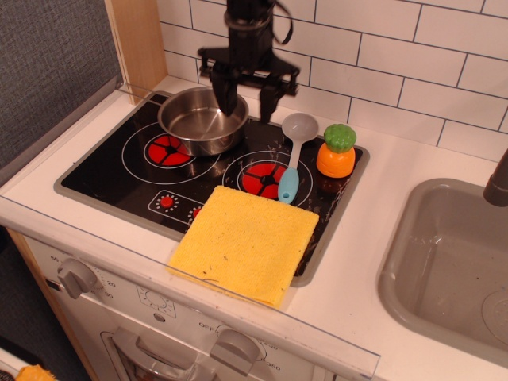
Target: Take pan off cloth and move to back left of stovetop
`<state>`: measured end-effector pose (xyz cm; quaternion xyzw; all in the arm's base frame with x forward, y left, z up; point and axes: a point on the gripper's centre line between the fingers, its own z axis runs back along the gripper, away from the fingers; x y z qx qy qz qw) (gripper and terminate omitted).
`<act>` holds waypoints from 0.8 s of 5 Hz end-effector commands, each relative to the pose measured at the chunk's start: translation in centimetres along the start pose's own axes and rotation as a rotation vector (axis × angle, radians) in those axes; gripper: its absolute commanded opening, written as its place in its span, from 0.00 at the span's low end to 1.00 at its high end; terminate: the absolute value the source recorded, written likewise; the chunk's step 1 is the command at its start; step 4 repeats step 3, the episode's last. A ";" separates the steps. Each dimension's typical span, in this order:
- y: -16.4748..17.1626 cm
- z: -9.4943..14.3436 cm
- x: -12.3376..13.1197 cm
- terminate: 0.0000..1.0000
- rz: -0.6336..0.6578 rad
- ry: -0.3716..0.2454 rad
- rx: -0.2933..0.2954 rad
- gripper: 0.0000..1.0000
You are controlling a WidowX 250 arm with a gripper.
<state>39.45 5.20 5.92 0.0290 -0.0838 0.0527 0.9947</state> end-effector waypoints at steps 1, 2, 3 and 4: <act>-1.0 4.7 -0.5 0.00 -0.048 -0.117 -0.049 1.00; -1.3 4.4 -0.7 0.00 -0.135 -0.045 -0.094 1.00; -1.3 4.4 -0.7 1.00 -0.135 -0.045 -0.094 1.00; -1.3 4.4 -0.7 1.00 -0.135 -0.045 -0.094 1.00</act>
